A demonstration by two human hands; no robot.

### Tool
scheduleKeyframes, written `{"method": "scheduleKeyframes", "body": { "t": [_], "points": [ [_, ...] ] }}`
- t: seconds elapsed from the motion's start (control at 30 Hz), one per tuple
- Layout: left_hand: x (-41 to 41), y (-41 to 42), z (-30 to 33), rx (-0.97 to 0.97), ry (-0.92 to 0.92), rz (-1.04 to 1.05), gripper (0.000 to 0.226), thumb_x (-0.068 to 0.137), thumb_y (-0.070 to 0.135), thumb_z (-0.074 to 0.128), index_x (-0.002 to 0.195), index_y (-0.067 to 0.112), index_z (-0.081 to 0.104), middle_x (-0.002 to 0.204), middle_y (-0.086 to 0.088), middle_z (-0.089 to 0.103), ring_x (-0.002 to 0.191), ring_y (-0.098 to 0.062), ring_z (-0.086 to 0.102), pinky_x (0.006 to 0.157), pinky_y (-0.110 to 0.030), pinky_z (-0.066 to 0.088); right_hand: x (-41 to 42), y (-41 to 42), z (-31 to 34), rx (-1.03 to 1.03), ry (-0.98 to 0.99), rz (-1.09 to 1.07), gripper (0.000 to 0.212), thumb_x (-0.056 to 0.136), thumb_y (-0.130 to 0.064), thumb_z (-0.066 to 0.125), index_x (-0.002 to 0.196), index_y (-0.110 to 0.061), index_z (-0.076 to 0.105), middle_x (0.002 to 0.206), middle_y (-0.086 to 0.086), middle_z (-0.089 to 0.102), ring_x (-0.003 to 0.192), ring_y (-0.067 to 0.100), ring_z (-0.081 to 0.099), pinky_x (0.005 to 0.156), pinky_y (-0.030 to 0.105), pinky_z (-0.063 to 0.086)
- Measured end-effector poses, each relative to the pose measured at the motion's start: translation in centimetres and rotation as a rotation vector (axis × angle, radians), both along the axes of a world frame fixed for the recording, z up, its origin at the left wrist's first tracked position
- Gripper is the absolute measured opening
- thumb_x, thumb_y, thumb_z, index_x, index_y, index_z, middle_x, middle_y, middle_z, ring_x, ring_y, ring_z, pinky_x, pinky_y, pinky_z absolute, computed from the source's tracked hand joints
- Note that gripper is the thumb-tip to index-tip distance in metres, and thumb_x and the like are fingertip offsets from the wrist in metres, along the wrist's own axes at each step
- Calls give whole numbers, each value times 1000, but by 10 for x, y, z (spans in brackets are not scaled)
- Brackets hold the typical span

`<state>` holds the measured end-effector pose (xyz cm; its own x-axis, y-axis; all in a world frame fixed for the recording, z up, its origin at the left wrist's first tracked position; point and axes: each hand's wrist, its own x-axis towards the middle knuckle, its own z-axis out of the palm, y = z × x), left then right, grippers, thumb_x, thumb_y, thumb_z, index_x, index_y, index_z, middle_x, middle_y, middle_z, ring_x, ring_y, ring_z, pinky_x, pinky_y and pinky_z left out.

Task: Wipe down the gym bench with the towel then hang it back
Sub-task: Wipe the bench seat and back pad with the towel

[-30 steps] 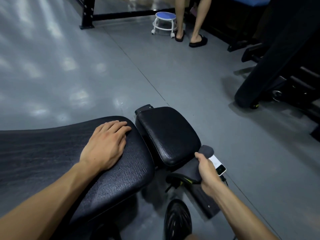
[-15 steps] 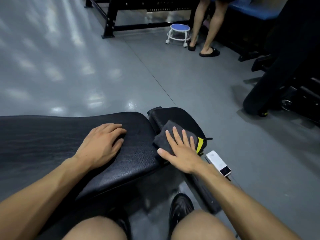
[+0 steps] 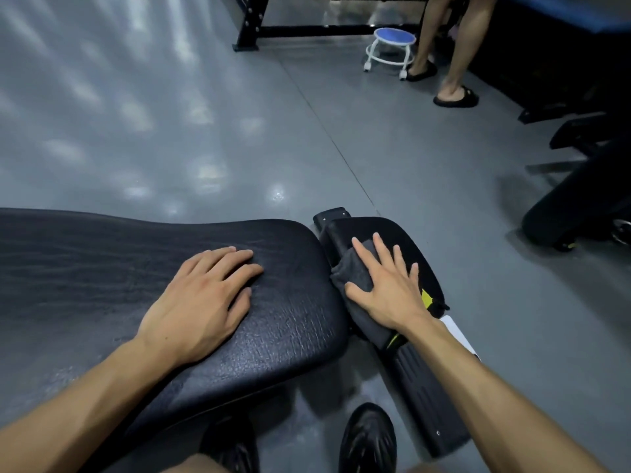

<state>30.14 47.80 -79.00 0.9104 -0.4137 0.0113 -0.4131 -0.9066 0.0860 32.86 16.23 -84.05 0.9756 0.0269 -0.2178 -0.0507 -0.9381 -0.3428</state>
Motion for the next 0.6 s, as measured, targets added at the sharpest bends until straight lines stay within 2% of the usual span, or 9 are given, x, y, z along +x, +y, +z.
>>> {"method": "scheduleKeyframes", "body": {
  "t": [0.3,0.4,0.5,0.6],
  "points": [
    [4,0,-7,-10,-29,2,45,99,42,36,137,30,58,147,6,53,140,-21,43,118,-41,31,103,37,7,-25,73,87,72,91,-40,58,155,-48,28,173,-6,-4,155,43,-15,116,75,-9],
    [5,2,-10,-23,-38,4,44,99,42,38,137,32,57,147,8,52,140,-20,43,117,-40,31,132,54,7,-67,80,91,56,97,-41,55,151,-41,39,170,-3,18,156,43,-4,115,77,-6],
    [5,3,-11,-34,-47,11,42,99,42,39,136,35,56,146,10,52,140,-18,43,117,-39,32,141,68,9,-134,28,125,35,103,-40,50,137,-33,52,155,1,45,155,37,14,114,78,-2],
    [6,4,-9,-40,-39,11,41,99,42,38,135,36,55,146,11,52,138,-18,43,116,-39,33,115,59,6,-47,-60,136,38,104,-35,48,142,-34,48,159,-5,41,157,29,11,118,73,0]
  ]
}}
